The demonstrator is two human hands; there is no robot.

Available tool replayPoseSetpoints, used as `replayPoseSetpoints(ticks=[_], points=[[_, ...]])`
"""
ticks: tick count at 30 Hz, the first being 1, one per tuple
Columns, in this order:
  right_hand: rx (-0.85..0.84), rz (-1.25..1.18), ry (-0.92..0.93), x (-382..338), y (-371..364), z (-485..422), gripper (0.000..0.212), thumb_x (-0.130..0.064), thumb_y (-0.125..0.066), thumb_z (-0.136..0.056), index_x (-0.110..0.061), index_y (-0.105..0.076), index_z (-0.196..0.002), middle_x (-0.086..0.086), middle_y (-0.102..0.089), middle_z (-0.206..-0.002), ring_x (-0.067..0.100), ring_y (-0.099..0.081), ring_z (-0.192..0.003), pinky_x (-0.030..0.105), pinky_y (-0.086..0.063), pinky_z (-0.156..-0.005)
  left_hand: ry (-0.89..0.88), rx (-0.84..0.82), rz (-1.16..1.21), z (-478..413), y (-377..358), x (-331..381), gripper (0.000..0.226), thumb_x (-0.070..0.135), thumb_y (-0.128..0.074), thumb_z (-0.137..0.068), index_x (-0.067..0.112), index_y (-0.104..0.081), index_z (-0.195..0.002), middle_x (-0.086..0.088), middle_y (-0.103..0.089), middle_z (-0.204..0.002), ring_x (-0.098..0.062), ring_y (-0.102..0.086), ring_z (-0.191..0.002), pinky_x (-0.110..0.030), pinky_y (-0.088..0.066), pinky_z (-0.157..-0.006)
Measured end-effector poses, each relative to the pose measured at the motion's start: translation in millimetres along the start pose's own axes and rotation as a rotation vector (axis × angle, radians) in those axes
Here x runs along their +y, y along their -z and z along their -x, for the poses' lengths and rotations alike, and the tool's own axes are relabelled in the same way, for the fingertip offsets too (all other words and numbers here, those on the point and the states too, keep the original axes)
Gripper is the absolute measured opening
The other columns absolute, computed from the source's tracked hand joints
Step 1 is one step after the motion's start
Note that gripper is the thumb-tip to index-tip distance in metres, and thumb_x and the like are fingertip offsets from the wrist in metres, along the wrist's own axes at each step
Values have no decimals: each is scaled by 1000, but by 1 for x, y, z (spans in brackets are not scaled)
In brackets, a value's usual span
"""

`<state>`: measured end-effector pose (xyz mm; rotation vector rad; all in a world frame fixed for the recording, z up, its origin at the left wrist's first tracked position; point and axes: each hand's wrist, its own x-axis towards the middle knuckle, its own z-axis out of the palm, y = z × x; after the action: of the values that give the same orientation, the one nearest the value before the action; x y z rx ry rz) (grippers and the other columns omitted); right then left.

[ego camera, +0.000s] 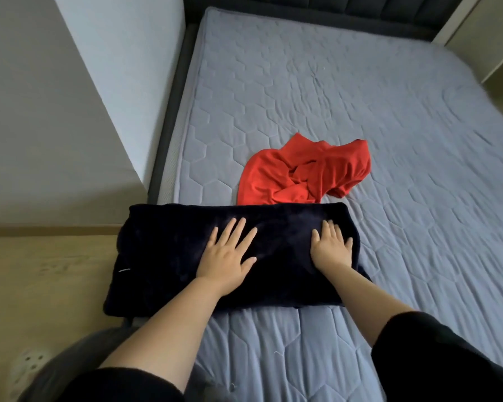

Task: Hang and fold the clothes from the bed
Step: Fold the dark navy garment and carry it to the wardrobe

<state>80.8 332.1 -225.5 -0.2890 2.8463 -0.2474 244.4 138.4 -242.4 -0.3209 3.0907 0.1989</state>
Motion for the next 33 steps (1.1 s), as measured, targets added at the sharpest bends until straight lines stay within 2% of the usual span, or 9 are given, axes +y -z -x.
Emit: replayPoseSetpoints(ticks=[3, 6, 10, 14, 18, 23, 27, 30, 33], points=[[71, -59, -34, -27, 7, 4, 60, -40, -24, -100, -12, -13, -152, 8, -4, -161, 22, 0, -147, 52, 0, -116, 7, -16, 8, 1, 3, -1, 66, 53, -24, -97, 27, 5, -152, -2, 8, -160, -19, 11, -147, -43, 5, -117], [223, -196, 200, -74, 11, 18, 56, -29, -33, -100, -12, -18, -151, 7, -5, -161, 21, -1, -148, 49, 0, -116, -44, 35, 125, 5, 11, -5, 61, 41, -29, -100, 19, -7, -153, 0, -1, -161, -13, 9, -146, -36, 8, -116], [210, -285, 404, -138, -8, 42, 53, -27, -34, -99, -15, -25, -150, 3, -11, -160, 17, -3, -148, 46, 1, -117, -46, 304, 248, 29, 22, -23, 47, 16, -36, -92, 4, -51, -134, -10, -46, -144, -24, -35, -139, -46, -29, -113], [180, -73, 424, -141, -54, 56, 58, -33, -38, -95, -17, -25, -150, 2, -13, -160, 17, -4, -148, 49, -1, -116, 311, 293, 147, 47, 18, -56, 47, 23, -43, -93, 19, -47, -140, -3, -37, -151, -25, -27, -143, -53, -23, -113], [203, -33, 395, -141, -71, 45, 62, -28, -47, -90, -12, -31, -148, 7, -21, -158, 21, -13, -147, 52, -8, -115, 757, 241, 334, 37, 17, -83, 55, 44, -35, -98, 24, -28, -149, -1, -20, -158, -20, -11, -146, -46, -11, -117], [285, -46, 402, -144, -79, 41, 62, -19, -54, -84, -6, -40, -143, 13, -34, -152, 28, -26, -143, 56, -15, -113, 1142, 423, 849, 38, 25, -112, 71, 44, -54, -91, 14, -25, -148, -11, -35, -150, -30, -36, -134, -44, -34, -104], [311, -60, 414, -144, -81, 40, 61, -18, -52, -84, -4, -41, -142, 14, -35, -151, 29, -26, -143, 56, -15, -113, 1191, 492, 1148, 36, 33, -126, 39, 43, -58, -90, 7, -60, -103, -5, -64, -100, -27, -60, -93, -32, -40, -71], [344, -74, 422, -145, -82, 41, 64, -23, -41, -80, -3, -43, -140, 14, -37, -150, 30, -28, -142, 56, -16, -112, 1180, 598, 1004, 35, 33, -132, 34, 36, -58, -92, 3, -63, -98, -9, -65, -95, -30, -61, -93, -29, -37, -71], [369, -86, 439, -144, -84, 40, 65, -22, -40, -77, -2, -45, -139, 15, -39, -148, 31, -30, -141, 58, -19, -111, 1326, 861, 1075, 37, 31, -142, 30, 29, -54, -95, 0, -63, -94, -10, -64, -92, -30, -60, -91, -28, -37, -70]])
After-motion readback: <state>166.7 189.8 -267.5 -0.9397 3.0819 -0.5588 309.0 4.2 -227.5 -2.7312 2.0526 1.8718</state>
